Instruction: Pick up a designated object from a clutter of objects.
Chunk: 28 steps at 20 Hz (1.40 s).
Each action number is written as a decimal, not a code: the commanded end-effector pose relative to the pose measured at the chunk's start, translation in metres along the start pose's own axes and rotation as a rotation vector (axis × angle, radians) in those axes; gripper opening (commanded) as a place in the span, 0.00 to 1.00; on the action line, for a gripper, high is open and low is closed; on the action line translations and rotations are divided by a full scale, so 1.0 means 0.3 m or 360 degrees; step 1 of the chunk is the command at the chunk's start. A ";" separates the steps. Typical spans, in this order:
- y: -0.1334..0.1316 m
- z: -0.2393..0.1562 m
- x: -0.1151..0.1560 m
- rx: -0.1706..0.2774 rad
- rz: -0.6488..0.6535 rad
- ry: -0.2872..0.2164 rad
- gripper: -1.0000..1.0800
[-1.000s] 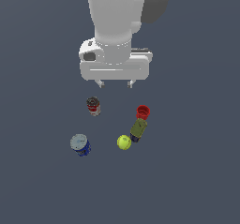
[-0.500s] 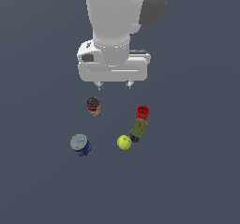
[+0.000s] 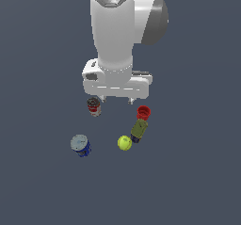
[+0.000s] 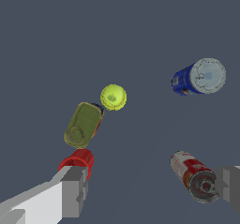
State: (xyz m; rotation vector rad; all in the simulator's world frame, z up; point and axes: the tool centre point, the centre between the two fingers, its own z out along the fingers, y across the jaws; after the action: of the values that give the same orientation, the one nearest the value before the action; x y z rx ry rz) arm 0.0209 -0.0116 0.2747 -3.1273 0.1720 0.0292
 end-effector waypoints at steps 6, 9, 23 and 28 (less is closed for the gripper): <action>-0.048 0.210 0.102 0.0002 0.0247 0.0009 0.96; -0.069 0.310 0.138 0.0001 0.0358 0.0015 0.96; -0.121 0.594 0.203 -0.0006 0.0655 0.0032 0.96; -0.123 0.606 0.203 -0.0007 0.0664 0.0030 0.96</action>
State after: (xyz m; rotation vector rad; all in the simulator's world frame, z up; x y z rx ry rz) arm 0.0820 0.0203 0.0918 -3.0337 0.8178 0.0037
